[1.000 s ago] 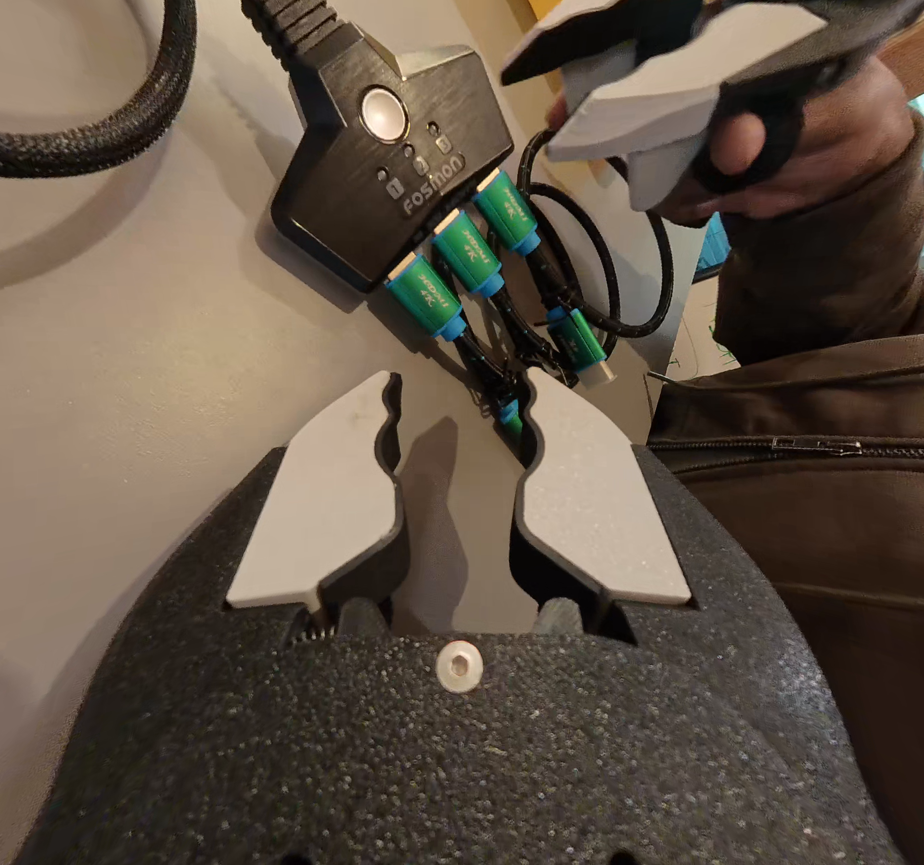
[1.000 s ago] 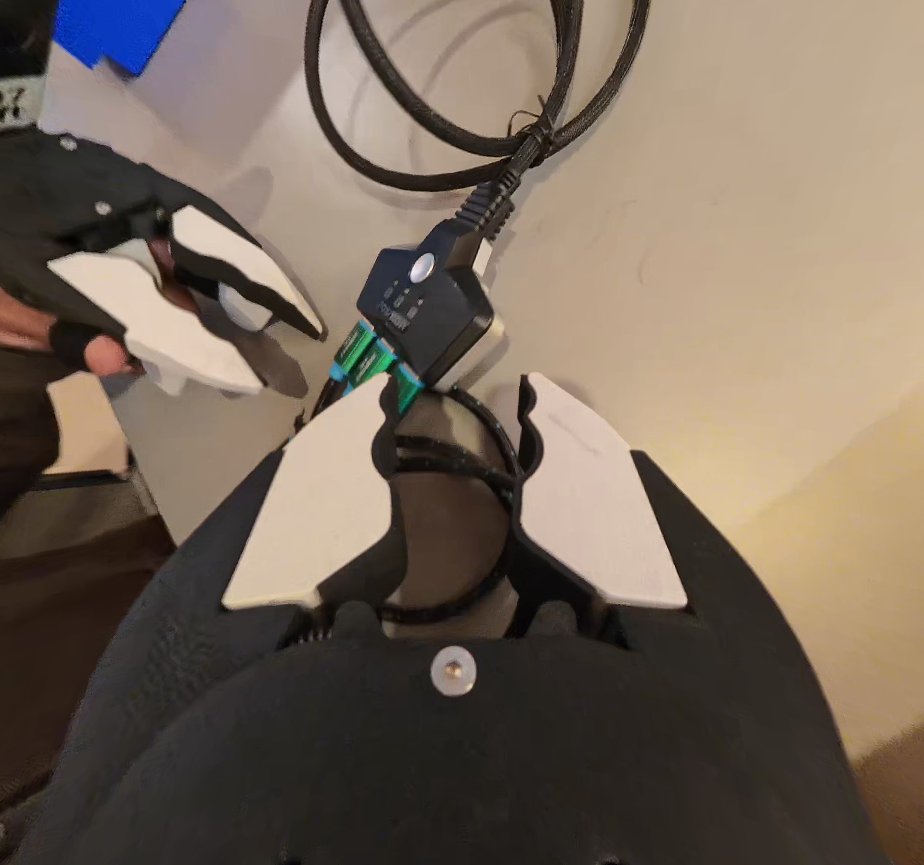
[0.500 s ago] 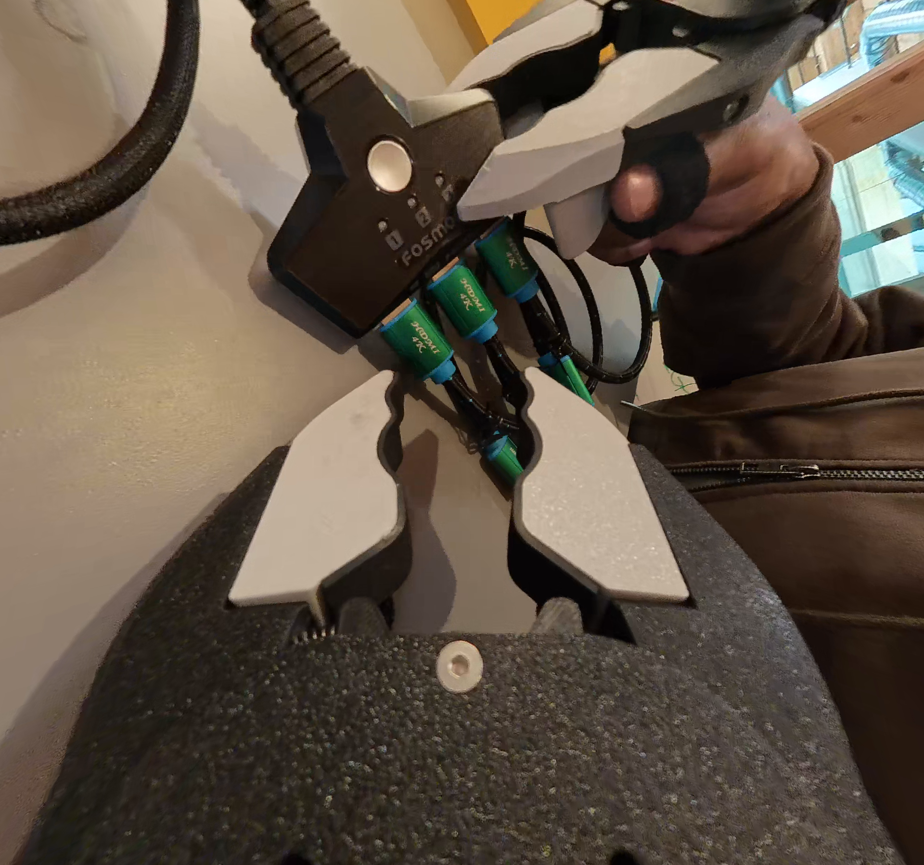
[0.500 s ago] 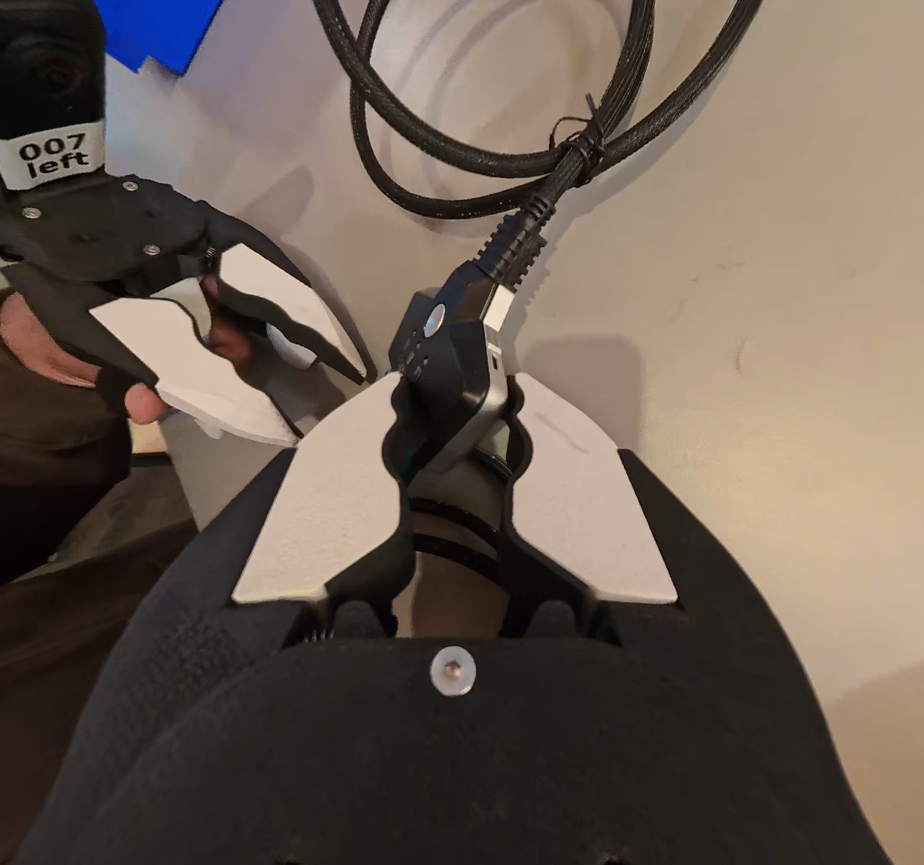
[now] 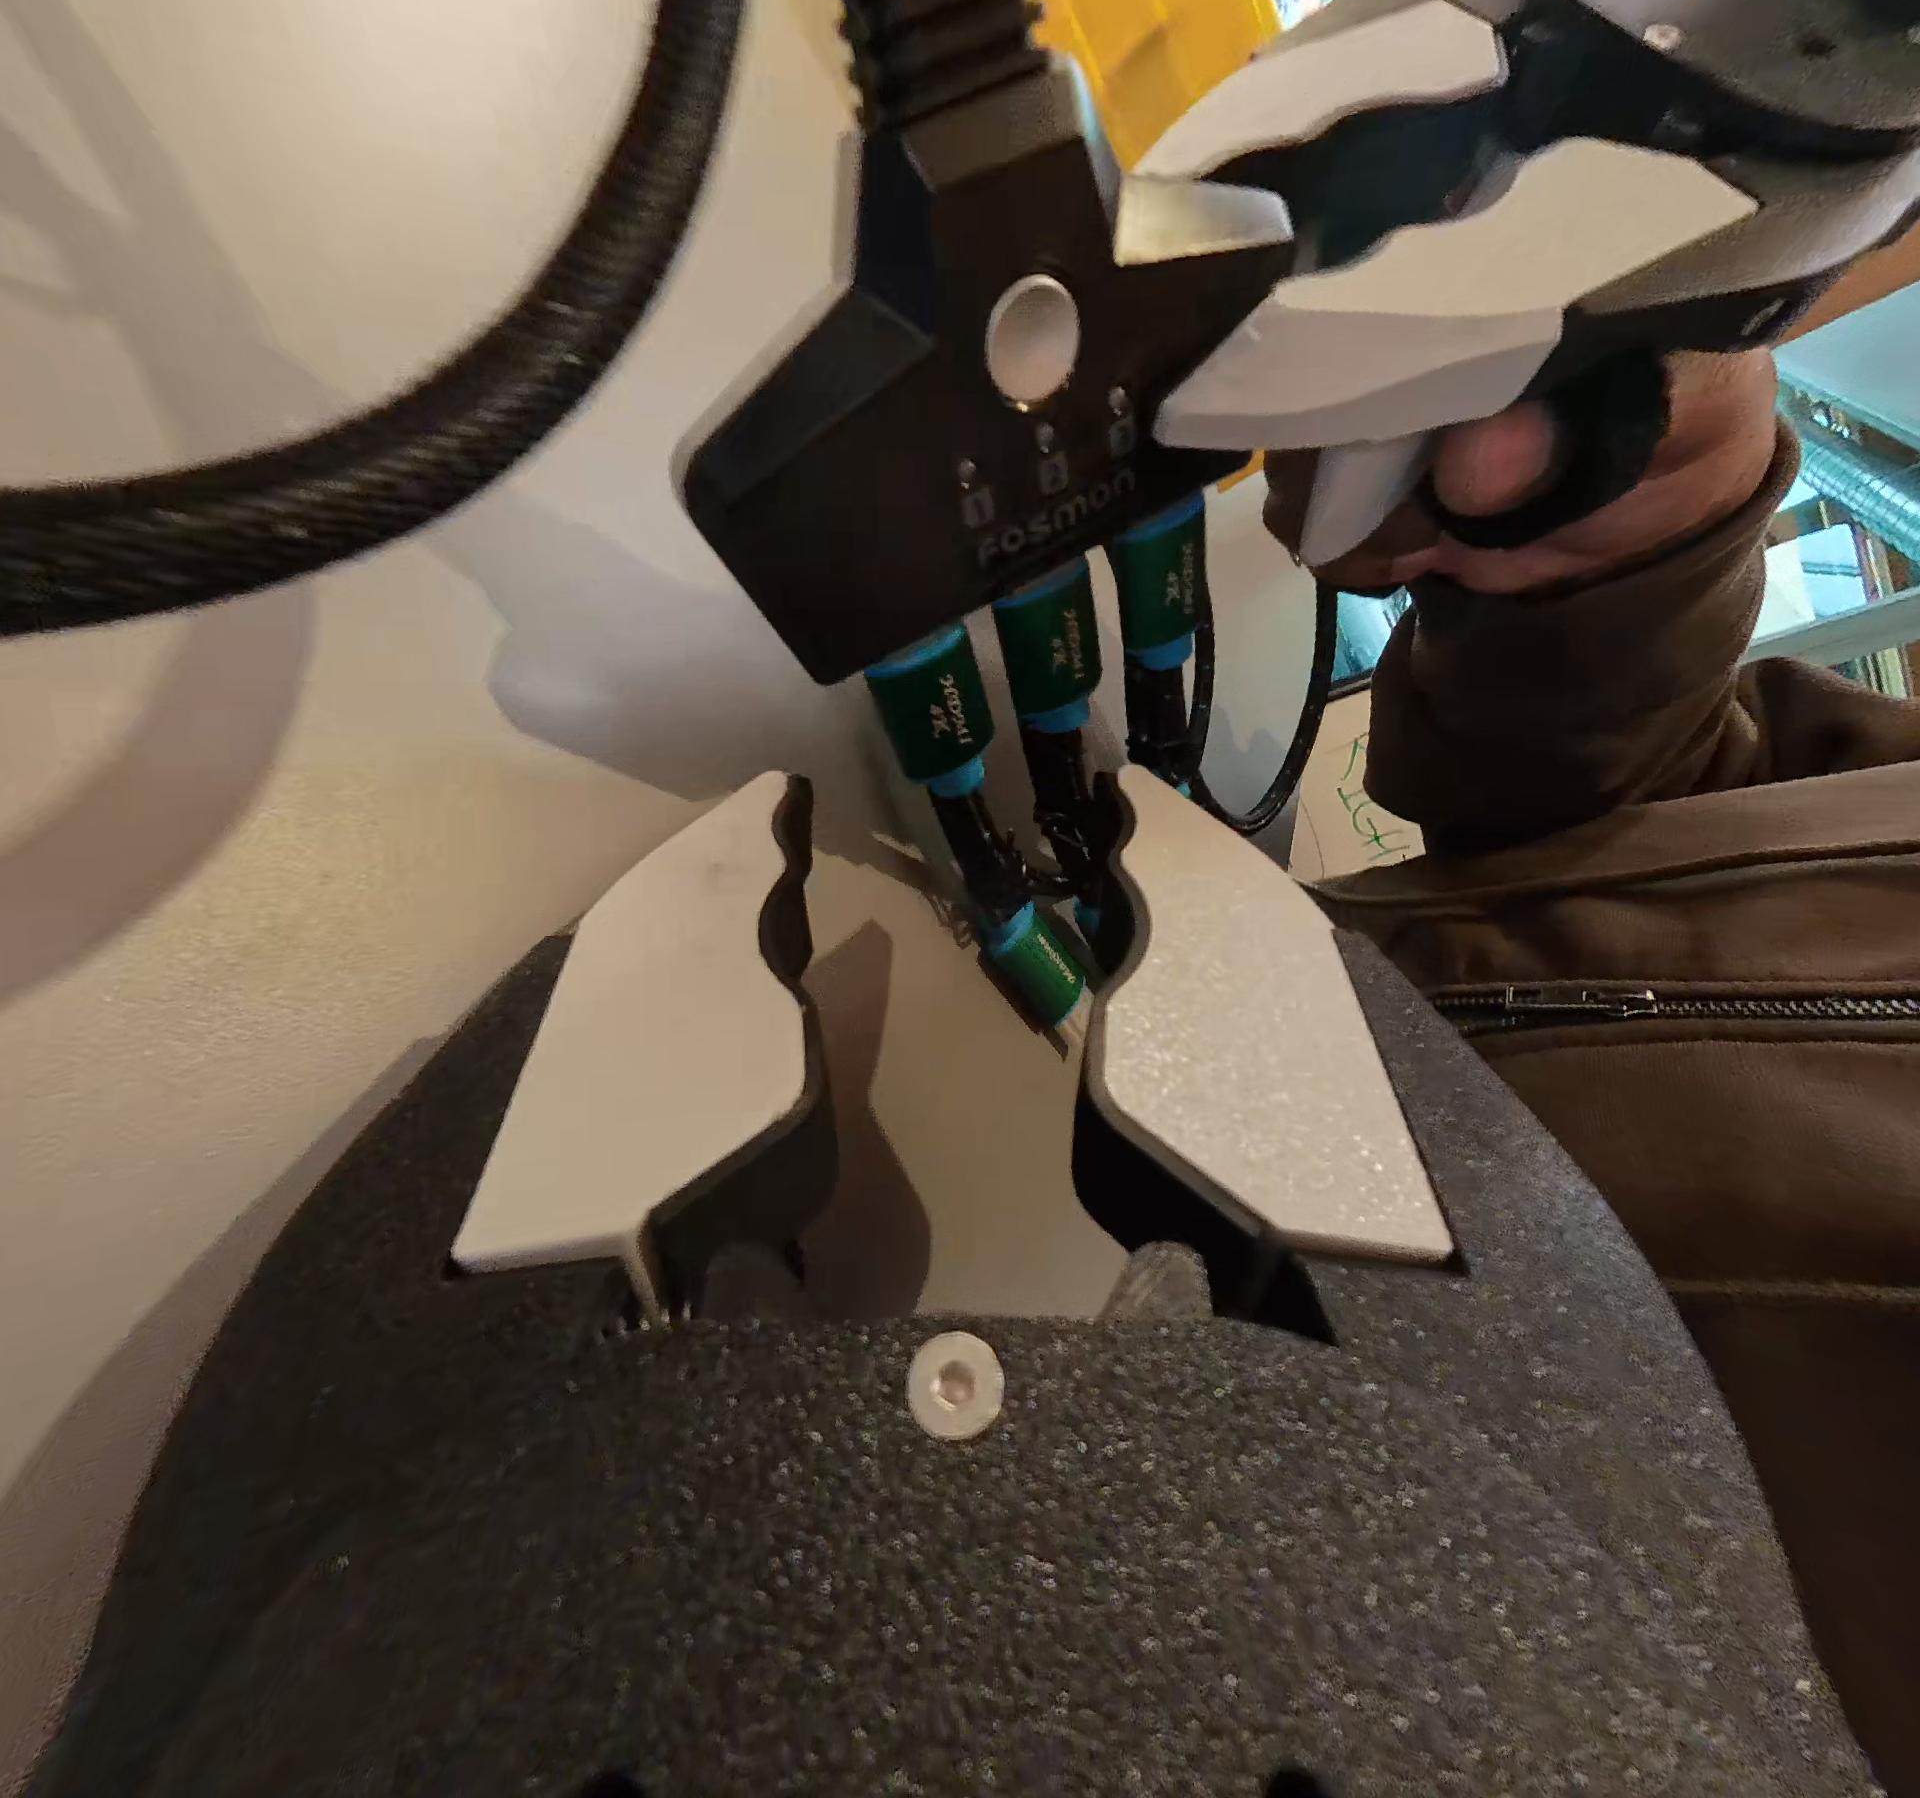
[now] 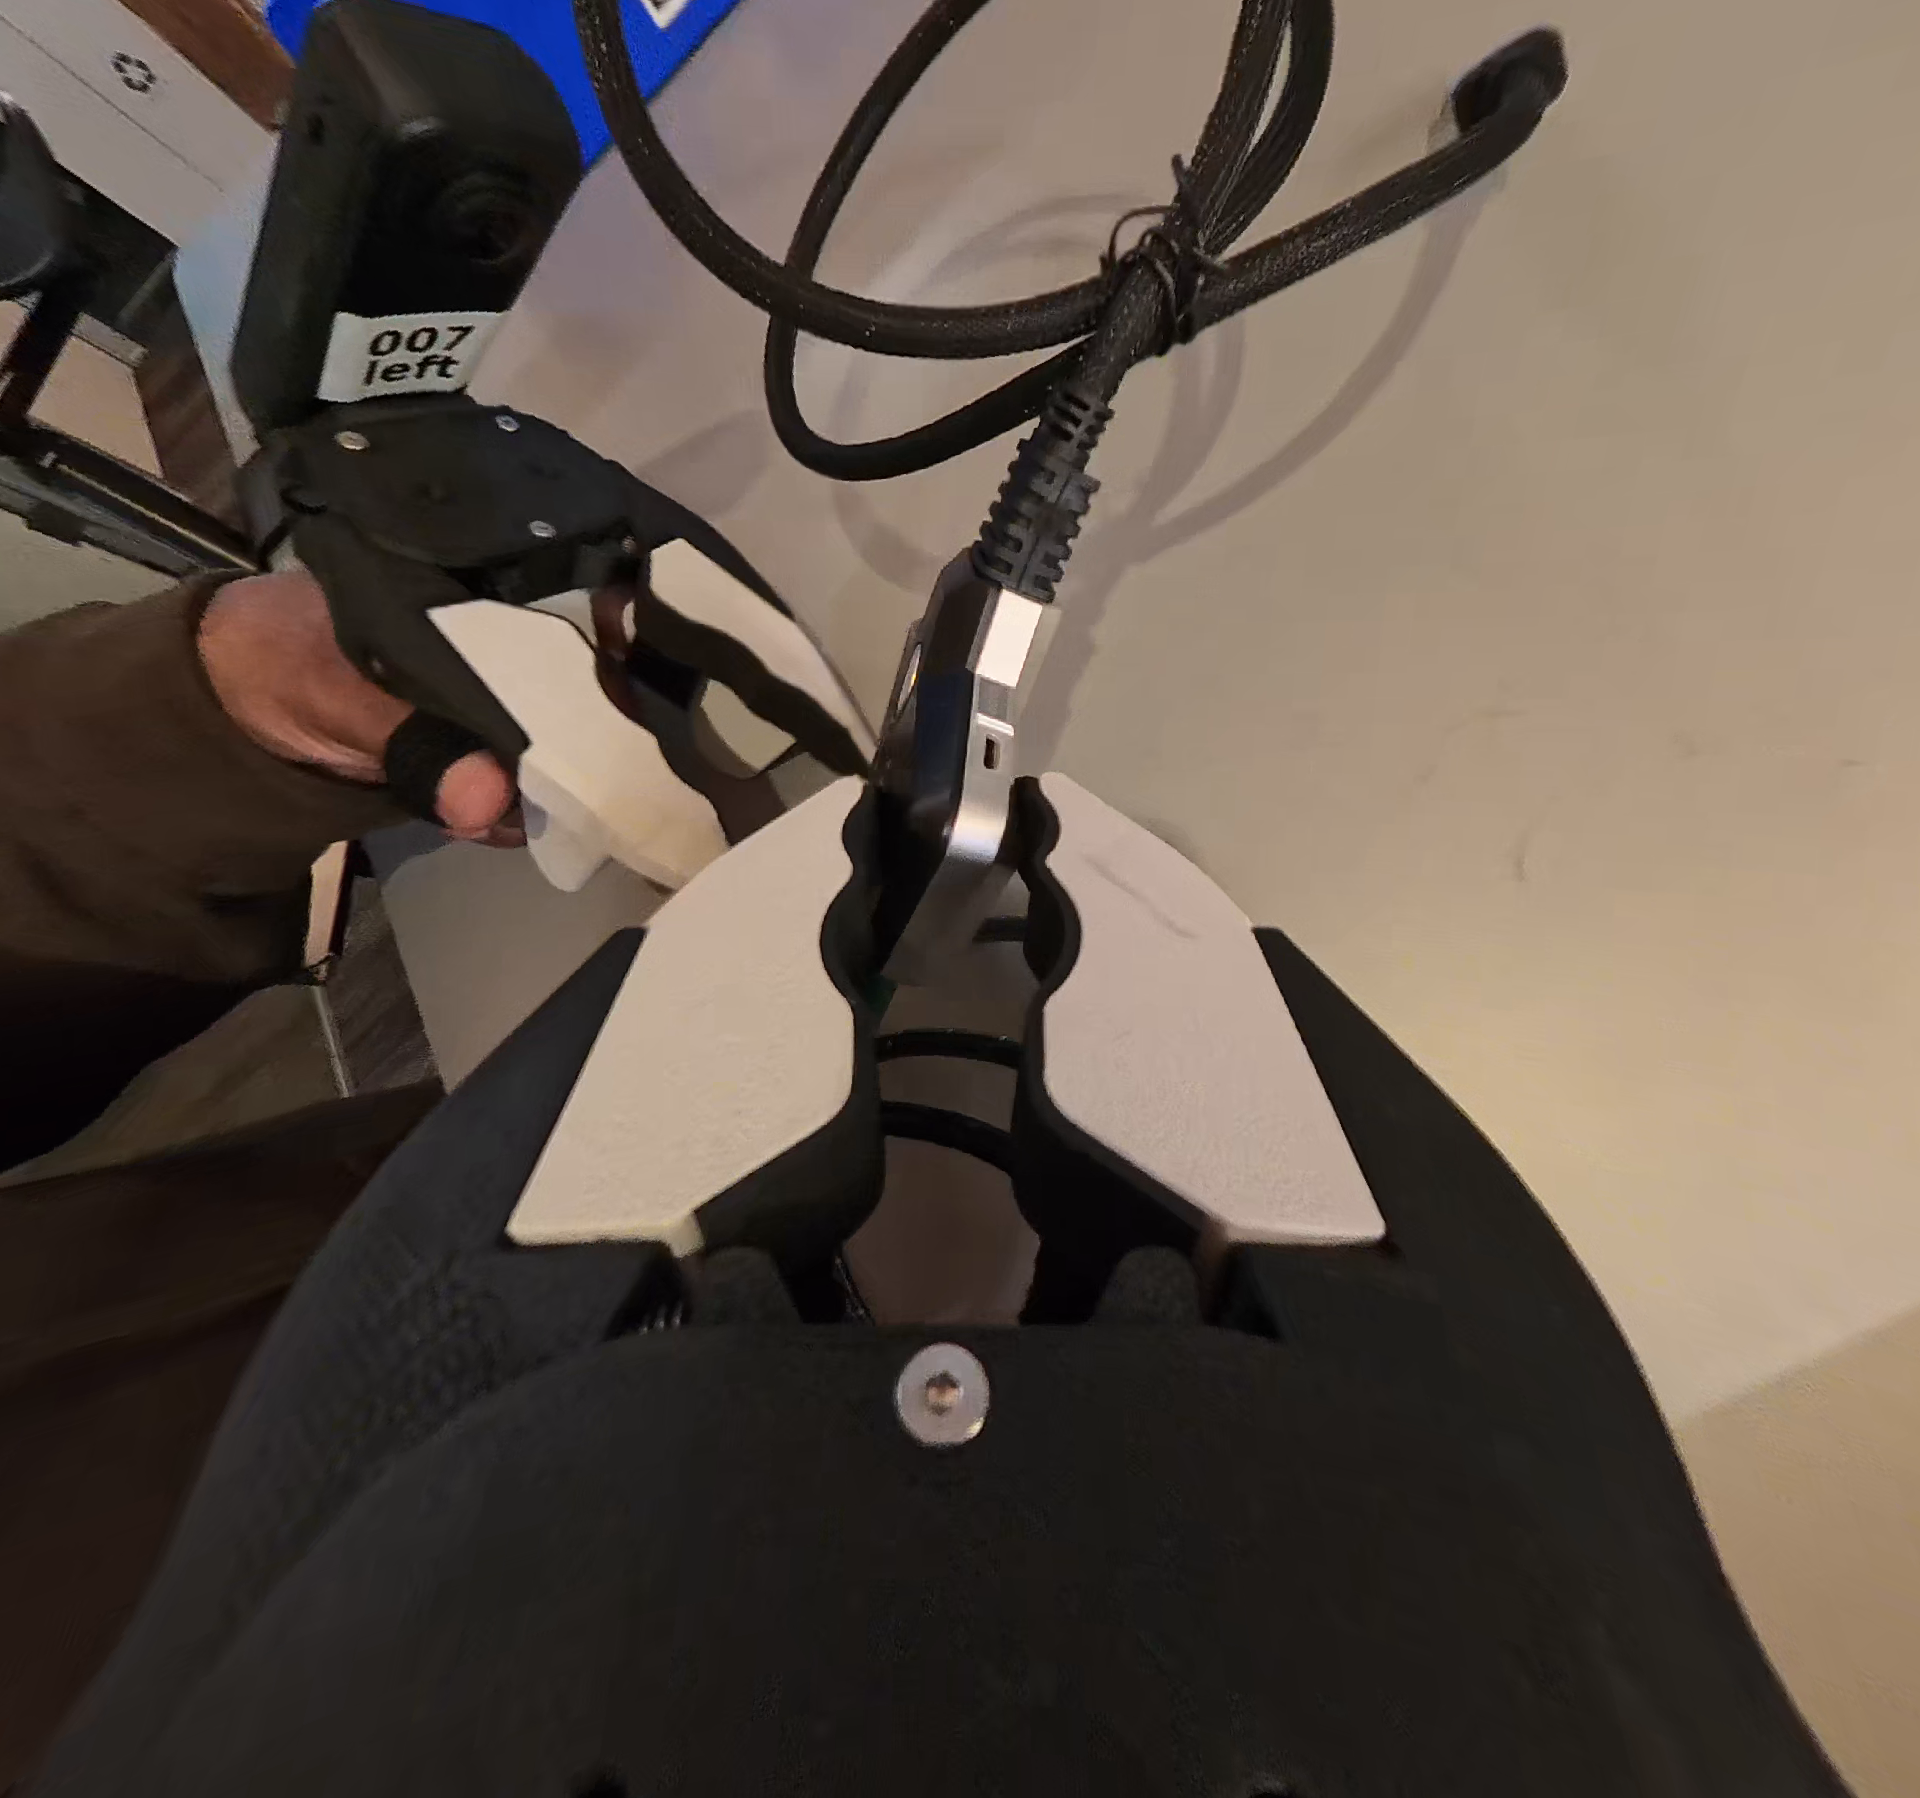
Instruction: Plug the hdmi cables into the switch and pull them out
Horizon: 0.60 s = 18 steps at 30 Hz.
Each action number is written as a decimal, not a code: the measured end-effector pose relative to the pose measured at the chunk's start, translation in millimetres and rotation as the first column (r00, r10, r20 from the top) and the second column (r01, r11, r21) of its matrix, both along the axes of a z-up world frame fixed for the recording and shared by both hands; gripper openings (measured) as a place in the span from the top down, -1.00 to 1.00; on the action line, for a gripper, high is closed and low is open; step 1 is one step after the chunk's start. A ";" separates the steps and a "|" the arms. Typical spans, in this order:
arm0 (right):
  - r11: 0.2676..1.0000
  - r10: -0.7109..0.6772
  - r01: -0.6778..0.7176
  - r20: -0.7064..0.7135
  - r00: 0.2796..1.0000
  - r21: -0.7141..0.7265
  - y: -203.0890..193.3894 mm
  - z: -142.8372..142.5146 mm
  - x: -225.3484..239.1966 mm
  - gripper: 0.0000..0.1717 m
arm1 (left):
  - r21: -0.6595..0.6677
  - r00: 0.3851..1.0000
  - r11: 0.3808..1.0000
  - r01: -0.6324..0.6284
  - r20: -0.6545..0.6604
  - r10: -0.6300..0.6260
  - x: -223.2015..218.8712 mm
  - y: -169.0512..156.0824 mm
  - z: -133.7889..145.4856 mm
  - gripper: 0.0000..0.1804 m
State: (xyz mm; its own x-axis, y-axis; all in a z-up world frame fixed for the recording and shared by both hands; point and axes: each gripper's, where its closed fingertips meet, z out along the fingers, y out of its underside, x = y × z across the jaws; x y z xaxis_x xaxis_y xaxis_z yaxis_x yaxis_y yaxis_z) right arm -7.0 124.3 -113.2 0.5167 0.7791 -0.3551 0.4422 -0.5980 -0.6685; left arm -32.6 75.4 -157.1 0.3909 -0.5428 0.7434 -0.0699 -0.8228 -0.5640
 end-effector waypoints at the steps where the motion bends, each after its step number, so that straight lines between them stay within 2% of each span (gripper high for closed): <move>1: 1.000 0.007 -0.007 -0.013 1.000 0.003 -1.0 2.5 -0.7 0.72 | 0.006 1.000 1.000 -0.016 0.010 0.016 -1.9 3.3 1.4 0.38; 7: 0.998 0.055 -0.054 -0.091 0.994 0.017 -8.8 17.6 -9.9 0.74 | 0.108 0.982 0.984 -0.141 0.140 0.125 -16.3 37.2 24.3 0.19; 9: 0.997 0.079 -0.078 -0.140 0.987 0.012 -12.8 25.0 -14.8 0.75 | 0.174 0.969 0.972 -0.160 0.216 0.121 -17.9 46.8 38.6 0.16; 11: 0.996 0.093 -0.094 -0.203 0.975 0.001 -14.9 33.0 -19.0 0.75 | 0.257 0.958 0.956 -0.140 0.279 0.065 -14.5 49.3 53.2 0.17; 13: 0.994 0.102 -0.112 -0.275 0.956 -0.019 -16.0 39.9 -22.0 0.76 | 0.352 0.944 0.929 -0.115 0.330 -0.008 -8.3 47.8 66.9 0.26; 15: 0.993 0.089 -0.109 -0.334 0.938 -0.044 -13.4 42.7 -22.6 0.76 | 0.412 0.922 0.906 -0.094 0.380 -0.077 -1.8 44.2 77.7 0.45; 18: 0.990 0.060 -0.107 -0.414 0.909 -0.093 -9.3 42.6 -20.2 0.76 | 0.405 0.909 0.912 -0.069 0.401 -0.109 5.1 45.7 79.2 0.57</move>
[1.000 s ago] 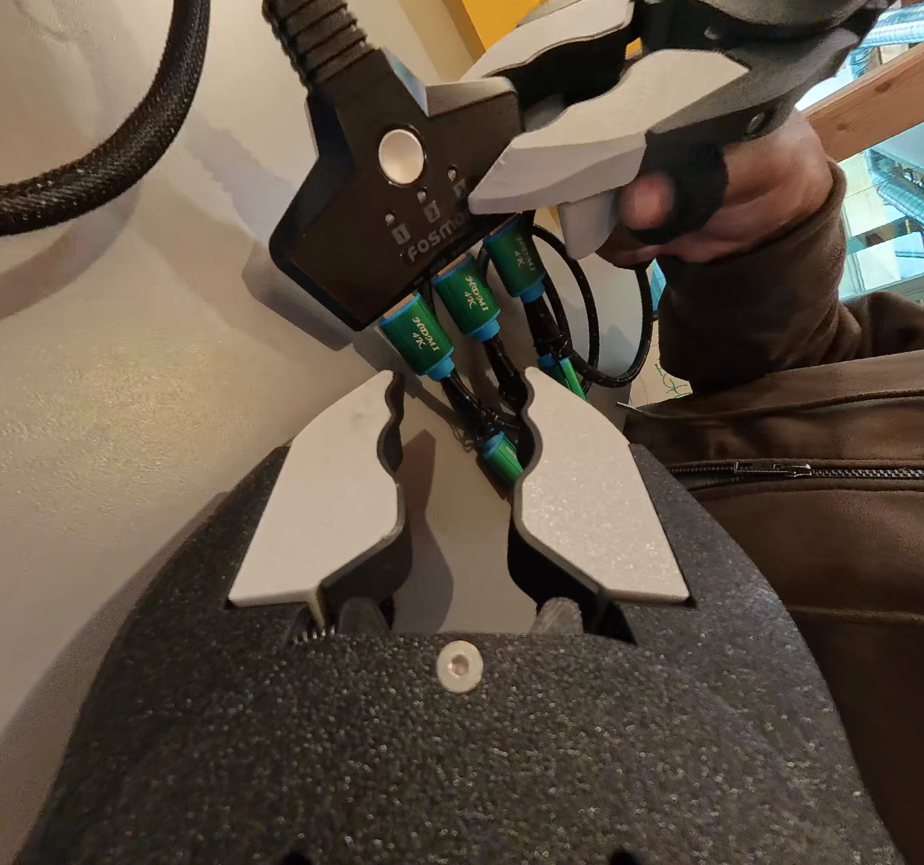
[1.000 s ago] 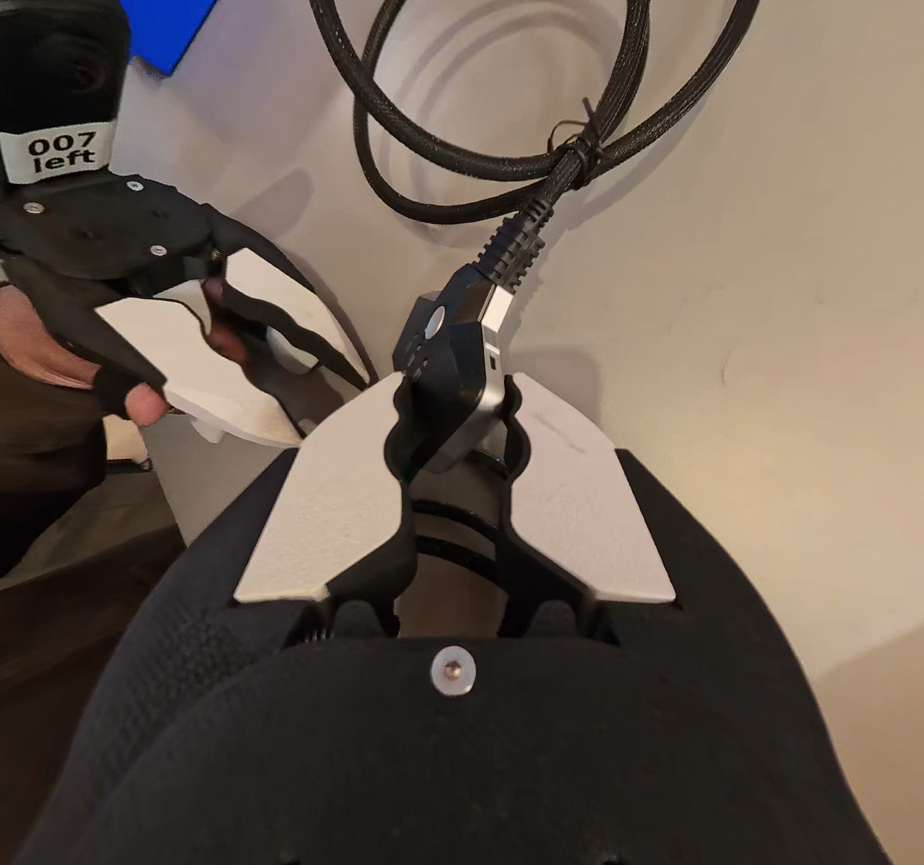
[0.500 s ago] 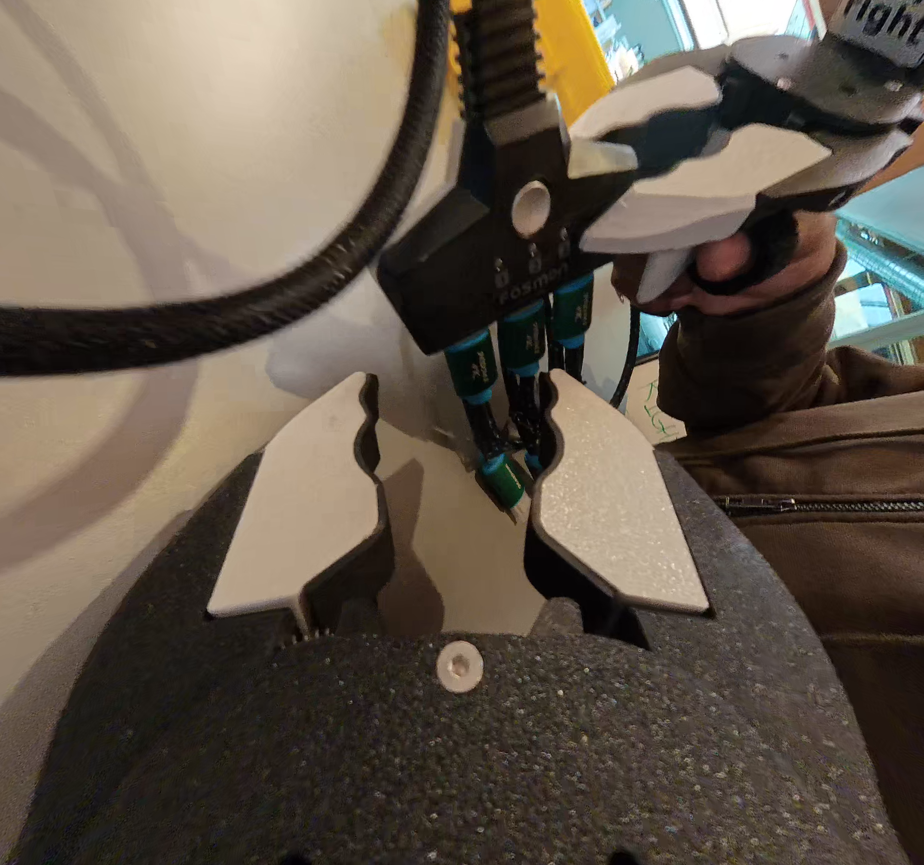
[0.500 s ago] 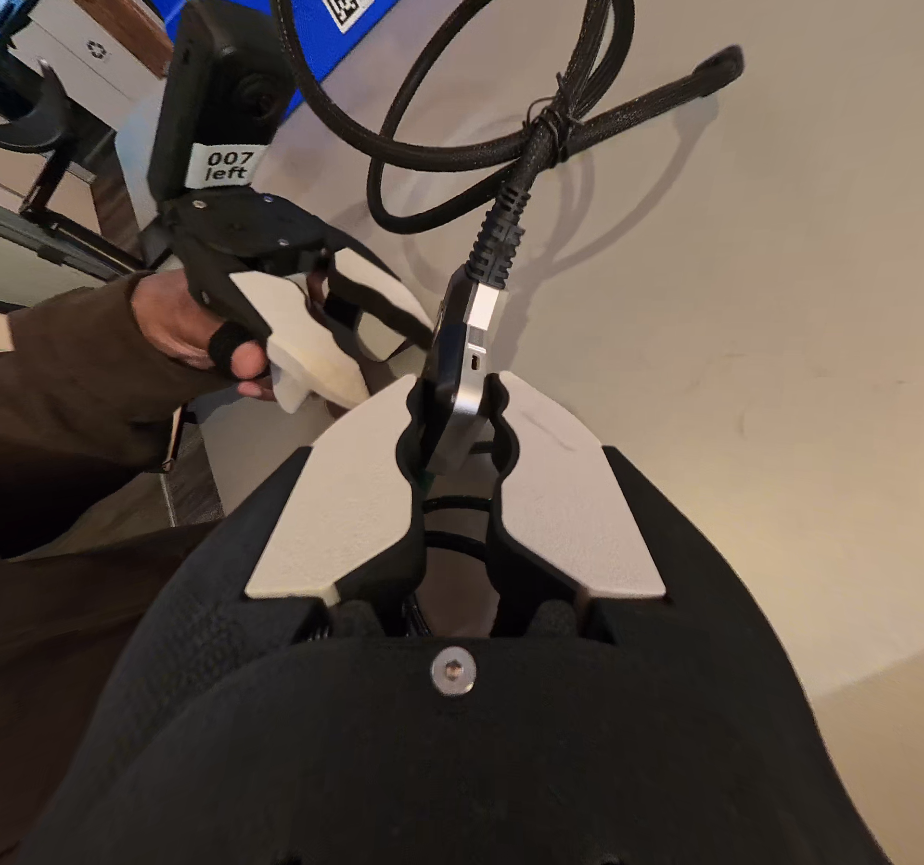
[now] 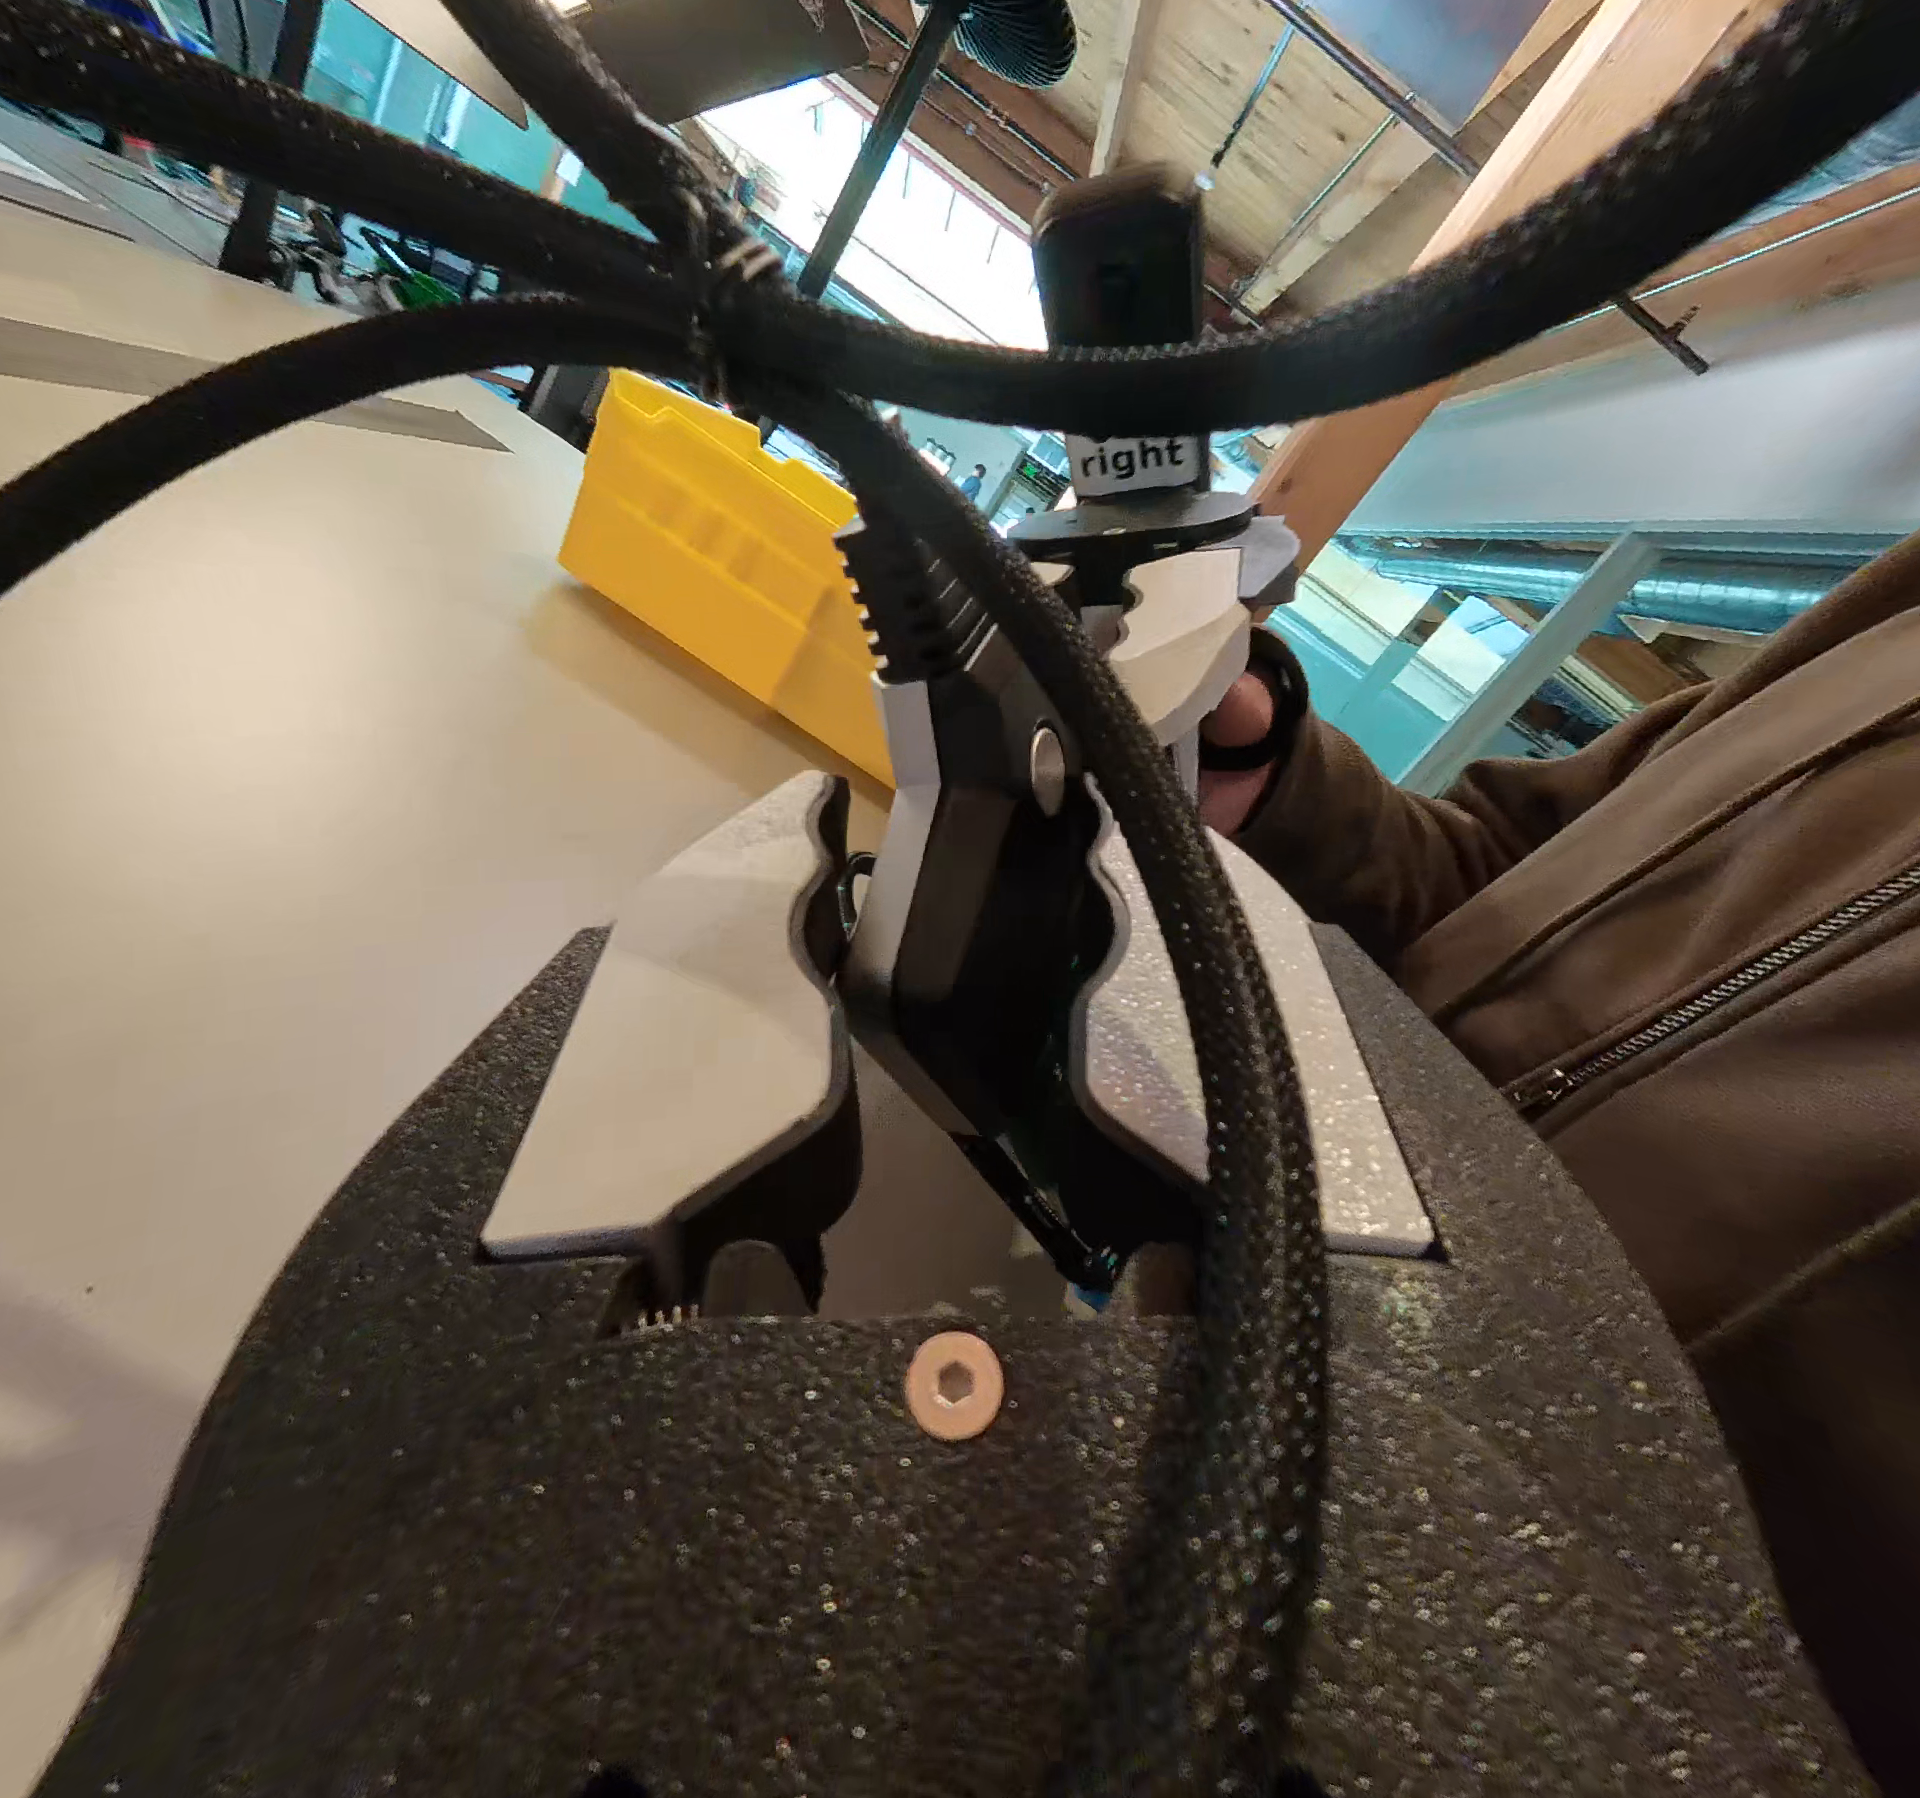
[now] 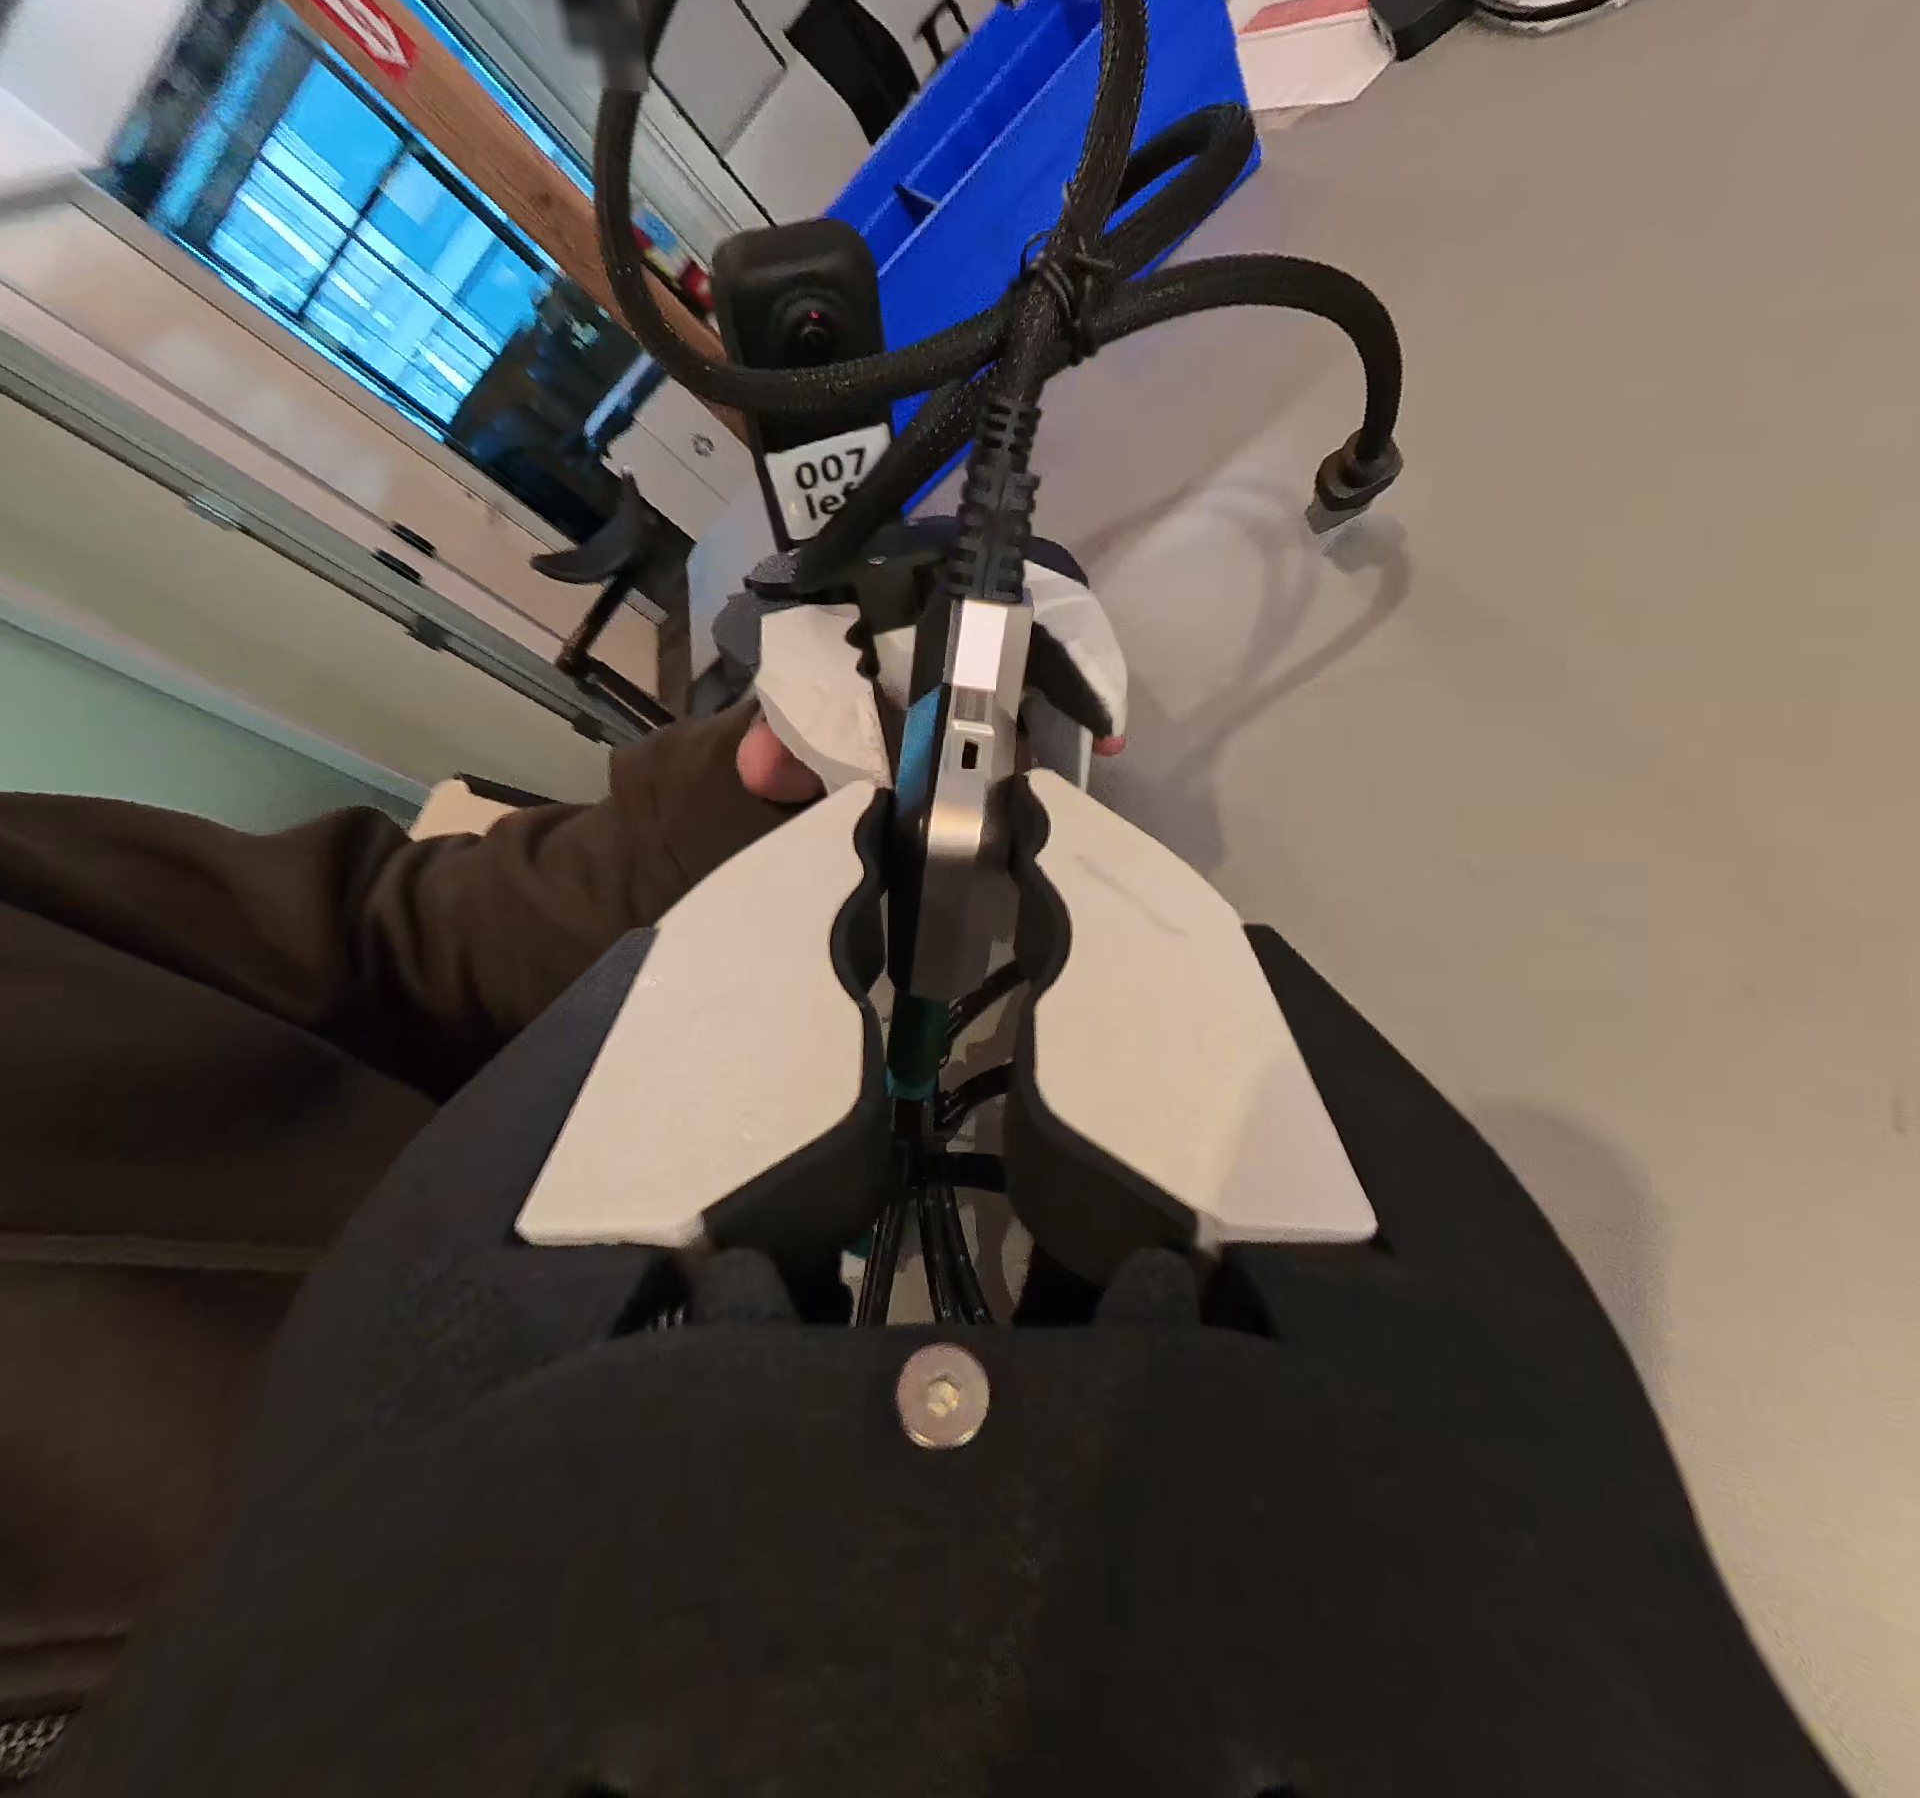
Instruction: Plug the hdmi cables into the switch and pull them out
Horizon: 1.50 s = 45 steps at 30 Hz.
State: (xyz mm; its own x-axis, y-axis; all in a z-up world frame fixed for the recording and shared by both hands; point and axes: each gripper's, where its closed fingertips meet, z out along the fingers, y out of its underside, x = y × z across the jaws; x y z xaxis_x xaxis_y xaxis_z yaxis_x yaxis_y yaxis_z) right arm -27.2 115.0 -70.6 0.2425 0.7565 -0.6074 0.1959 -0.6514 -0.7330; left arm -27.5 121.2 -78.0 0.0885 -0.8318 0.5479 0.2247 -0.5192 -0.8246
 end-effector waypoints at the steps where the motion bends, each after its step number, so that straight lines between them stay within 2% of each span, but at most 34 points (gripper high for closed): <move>1: 1.000 -0.003 0.002 -0.025 1.000 -0.020 1.1 -0.5 1.6 0.76 | -0.011 1.000 1.000 0.014 -0.002 -0.014 1.6 0.0 -0.8 0.58; 5: 0.998 -0.018 0.014 -0.070 0.997 -0.059 5.3 -5.3 5.9 0.77 | -0.040 0.997 0.999 0.030 -0.064 -0.032 9.1 0.3 -8.7 0.57; 8: 0.997 -0.031 0.027 -0.071 0.997 -0.066 10.4 -8.5 6.0 0.77 | -0.080 0.993 0.996 0.039 -0.110 -0.048 14.7 2.9 -16.3 0.49; 13: 0.998 -0.040 0.034 -0.119 0.992 -0.048 24.2 -6.2 4.8 0.77 | -0.177 0.994 0.981 0.080 -0.053 -0.091 15.3 13.8 -14.8 0.51; 16: 0.997 -0.060 0.065 -0.140 0.988 0.036 44.3 -1.3 4.1 0.75 | -0.151 0.994 0.983 0.102 -0.012 -0.105 12.1 28.5 -6.3 0.62; 19: 0.977 -0.175 0.189 -0.136 0.975 0.102 82.4 4.2 6.3 0.67 | -0.112 0.999 0.992 0.052 0.003 -0.052 6.1 59.6 5.7 0.77; 22: 0.936 -0.270 0.305 -0.196 0.943 0.176 118.4 23.4 12.8 0.64 | -0.072 0.999 0.997 -0.039 -0.014 0.038 -4.5 102.9 9.4 0.76; 24: 0.902 -0.304 0.361 -0.244 0.921 0.237 136.1 32.9 16.8 0.65 | -0.075 0.991 0.989 -0.130 0.027 0.132 -17.3 135.7 9.6 0.77; 27: 0.868 -0.341 0.406 -0.252 0.906 0.285 154.5 21.7 17.0 0.67 | -0.096 0.956 0.965 -0.246 0.139 0.258 -37.1 168.7 8.4 0.78; 30: 0.841 -0.345 0.427 -0.280 0.896 0.333 159.6 1.6 12.9 0.69 | -0.025 0.933 0.952 -0.304 0.193 0.303 -47.3 172.2 19.0 0.78; 33: 0.787 -0.343 0.446 -0.299 0.891 0.426 159.7 -4.9 7.8 0.73 | -0.012 0.922 0.936 -0.351 0.168 0.348 -48.1 174.7 16.7 0.78; 36: 0.689 -0.342 0.390 -0.200 0.918 0.611 162.5 -10.8 -0.5 0.72 | 0.003 0.919 0.926 -0.377 0.127 0.374 -42.8 180.5 13.8 0.78; 37: 0.668 -0.360 0.392 -0.186 0.914 0.632 166.6 -12.7 -1.0 0.71 | 0.004 0.919 0.926 -0.377 0.124 0.374 -40.5 181.9 13.7 0.78; 41: 0.682 -0.401 0.448 -0.218 0.890 0.578 177.3 -11.8 5.7 0.68 | -0.004 0.925 0.932 -0.362 0.126 0.359 -34.6 181.5 13.6 0.78; 45: 0.708 -0.374 0.425 -0.211 0.903 0.563 176.1 -13.3 4.0 0.68 | 0.010 0.926 0.933 -0.361 0.126 0.356 -33.9 180.1 14.9 0.78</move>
